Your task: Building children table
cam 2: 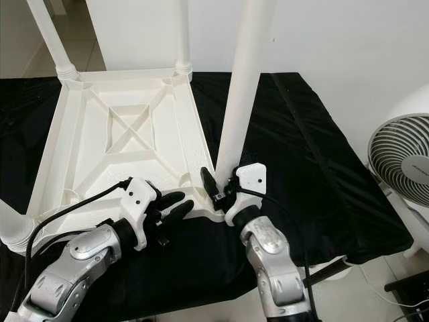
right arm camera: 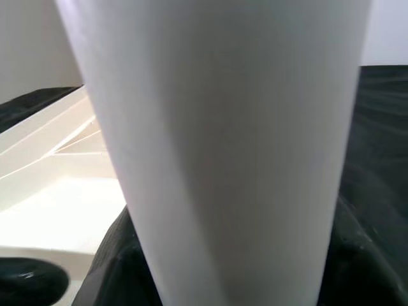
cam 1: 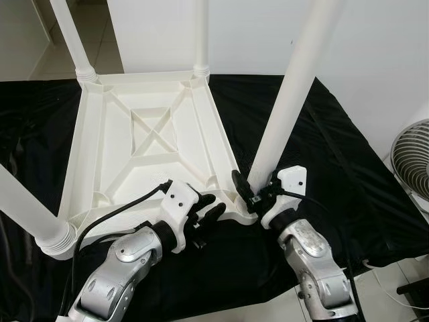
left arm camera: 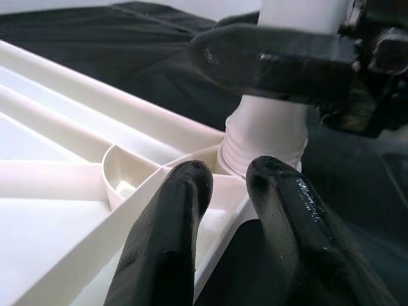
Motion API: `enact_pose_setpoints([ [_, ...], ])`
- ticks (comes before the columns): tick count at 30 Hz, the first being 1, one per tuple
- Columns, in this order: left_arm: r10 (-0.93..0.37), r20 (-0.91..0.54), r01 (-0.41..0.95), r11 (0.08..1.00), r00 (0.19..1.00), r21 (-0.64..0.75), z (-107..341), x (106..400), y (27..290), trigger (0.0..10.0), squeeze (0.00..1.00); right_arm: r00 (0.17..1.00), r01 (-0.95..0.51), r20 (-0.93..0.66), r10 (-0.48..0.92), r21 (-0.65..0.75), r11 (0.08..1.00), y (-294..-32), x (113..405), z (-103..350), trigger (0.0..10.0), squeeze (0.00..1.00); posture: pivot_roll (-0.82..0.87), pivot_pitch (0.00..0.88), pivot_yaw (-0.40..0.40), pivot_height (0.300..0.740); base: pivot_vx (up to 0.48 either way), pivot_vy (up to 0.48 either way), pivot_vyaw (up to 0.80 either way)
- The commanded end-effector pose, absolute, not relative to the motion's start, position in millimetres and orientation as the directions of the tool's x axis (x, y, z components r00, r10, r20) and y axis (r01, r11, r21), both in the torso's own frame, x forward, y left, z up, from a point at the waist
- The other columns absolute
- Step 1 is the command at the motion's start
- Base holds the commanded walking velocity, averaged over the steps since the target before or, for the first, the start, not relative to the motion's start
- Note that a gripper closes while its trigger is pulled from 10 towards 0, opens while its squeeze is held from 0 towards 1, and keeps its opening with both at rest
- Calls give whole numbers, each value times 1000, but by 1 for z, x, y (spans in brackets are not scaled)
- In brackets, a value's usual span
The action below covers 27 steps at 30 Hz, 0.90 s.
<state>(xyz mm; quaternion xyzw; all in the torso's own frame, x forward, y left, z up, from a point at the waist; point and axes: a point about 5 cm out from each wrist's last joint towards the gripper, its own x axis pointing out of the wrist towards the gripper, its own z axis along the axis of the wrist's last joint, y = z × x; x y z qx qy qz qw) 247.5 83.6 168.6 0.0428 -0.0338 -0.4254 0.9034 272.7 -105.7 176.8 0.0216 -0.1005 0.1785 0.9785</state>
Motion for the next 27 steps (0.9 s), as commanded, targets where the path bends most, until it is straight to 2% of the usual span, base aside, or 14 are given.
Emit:
enact_pose_setpoints([
  [1,-774,41,768,633,632,100,168,246,84,10000,0,958,-276,98,271,39,960,-113,275,155,0,0,-30,142,-5,740,0,0,0],
  [7,-791,70,785,612,608,102,170,240,85,10000,0,980,-191,63,188,45,981,-114,277,147,0,0,-8,117,10,740,0,0,0],
  [8,-814,81,807,581,575,104,171,235,85,10000,0,990,-138,47,136,37,990,-113,279,142,0,0,1,106,15,740,0,0,0],
  [13,-843,63,838,537,534,95,170,231,84,10000,0,994,-102,40,100,48,994,-113,281,139,0,0,4,99,16,740,0,0,0],
  [14,-872,52,869,490,487,74,169,227,82,10000,0,995,-88,50,86,38,995,-110,283,137,1059,0,3,84,22,740,0,0,0],
  [15,-880,52,878,474,471,67,169,226,81,10000,0,993,-105,59,102,41,994,-107,283,138,10000,0,3,84,22,740,0,0,0],
  [19,-883,57,882,468,465,55,169,226,80,10000,0,986,-147,99,137,100,984,-106,281,145,10000,0,-1,76,24,740,0,0,0],
  [20,-884,60,883,467,464,53,169,227,79,10000,0,984,-151,115,138,114,982,-109,280,147,10000,408,-4,70,26,740,0,0,0],
  [21,-884,60,883,467,464,53,169,227,79,10000,0,984,-151,115,138,114,982,-109,280,147,10000,408,-4,70,26,740,0,0,0],
  [22,-886,60,885,462,459,51,169,227,78,10000,0,979,-171,134,152,144,975,-115,278,150,10000,1000,-7,66,28,740,0,0,0],
  [27,-893,67,893,448,445,44,169,228,77,10000,0,962,-235,171,212,128,964,-130,276,155,10000,1000,-19,64,30,740,0,0,0],
])
